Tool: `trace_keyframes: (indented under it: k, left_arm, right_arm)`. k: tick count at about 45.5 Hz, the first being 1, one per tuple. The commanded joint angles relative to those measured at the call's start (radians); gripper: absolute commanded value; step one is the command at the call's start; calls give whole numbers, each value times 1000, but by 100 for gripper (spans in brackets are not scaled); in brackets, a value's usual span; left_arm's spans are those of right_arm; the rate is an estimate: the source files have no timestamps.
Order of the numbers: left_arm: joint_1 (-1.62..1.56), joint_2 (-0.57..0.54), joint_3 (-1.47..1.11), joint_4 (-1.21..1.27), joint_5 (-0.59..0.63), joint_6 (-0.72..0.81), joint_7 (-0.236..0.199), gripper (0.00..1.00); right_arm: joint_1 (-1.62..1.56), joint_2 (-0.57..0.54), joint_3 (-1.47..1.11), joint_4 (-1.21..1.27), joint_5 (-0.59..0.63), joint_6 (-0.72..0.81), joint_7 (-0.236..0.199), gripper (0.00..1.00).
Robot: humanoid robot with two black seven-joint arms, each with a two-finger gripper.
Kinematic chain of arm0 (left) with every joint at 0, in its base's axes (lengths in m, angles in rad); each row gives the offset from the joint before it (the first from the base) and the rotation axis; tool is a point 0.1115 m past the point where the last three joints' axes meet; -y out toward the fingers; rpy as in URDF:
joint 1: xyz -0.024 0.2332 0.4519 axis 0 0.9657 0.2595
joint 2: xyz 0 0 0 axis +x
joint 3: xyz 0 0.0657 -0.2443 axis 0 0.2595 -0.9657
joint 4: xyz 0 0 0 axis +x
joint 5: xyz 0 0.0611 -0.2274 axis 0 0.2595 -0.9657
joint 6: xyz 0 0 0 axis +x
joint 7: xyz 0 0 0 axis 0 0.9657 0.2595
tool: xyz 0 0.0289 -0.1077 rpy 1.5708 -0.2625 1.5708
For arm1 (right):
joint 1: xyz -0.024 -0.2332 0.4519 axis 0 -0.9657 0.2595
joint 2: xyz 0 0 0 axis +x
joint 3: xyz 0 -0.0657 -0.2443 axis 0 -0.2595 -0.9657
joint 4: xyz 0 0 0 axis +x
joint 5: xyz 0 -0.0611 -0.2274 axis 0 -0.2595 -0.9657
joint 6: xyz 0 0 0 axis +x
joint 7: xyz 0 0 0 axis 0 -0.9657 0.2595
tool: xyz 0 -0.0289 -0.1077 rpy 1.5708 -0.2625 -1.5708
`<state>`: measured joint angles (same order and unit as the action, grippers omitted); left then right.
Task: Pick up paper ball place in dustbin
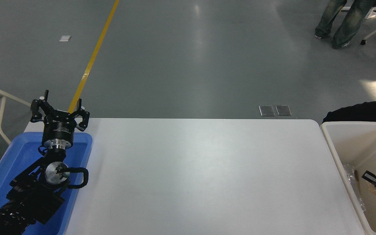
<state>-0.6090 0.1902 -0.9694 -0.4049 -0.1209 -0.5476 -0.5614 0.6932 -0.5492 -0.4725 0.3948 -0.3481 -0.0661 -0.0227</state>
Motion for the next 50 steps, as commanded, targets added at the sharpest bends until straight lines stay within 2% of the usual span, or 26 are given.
trace_keyframes:
  k: [1, 2, 16, 22, 29, 36, 43, 50]
  left_arm:
    - [0, 0, 0, 0, 1, 0, 0, 99]
    - [0, 0, 0, 0, 1, 0, 0, 99]
    - [0, 0, 1, 0, 1, 0, 0, 99]
    - [0, 0, 1, 0, 1, 0, 0, 99]
    - [0, 0, 3, 0, 3, 0, 0, 99]
    - [0, 0, 3, 0, 3, 0, 0, 99]
    - [0, 0, 3, 0, 3, 0, 0, 99]
    - [2, 0, 3, 0, 3, 0, 0, 99]
  right_arm:
    - [-1, 3, 9, -1, 1, 12, 1, 52]
    - [-1, 2, 12, -1, 1, 14, 1, 100]
    - [52, -27, 17, 84, -20, 34, 3, 100]
    - [172, -146, 9, 245, -43, 117, 3, 100]
    - [392, -317, -93, 493, -173, 235, 1, 100]
    - [713, -393, -279, 708, -181, 382, 1, 100]
    - [1067, -365, -498, 916, -140, 523, 3, 100]
    - [1420, -180, -698, 1079, 41, 620, 3, 100]
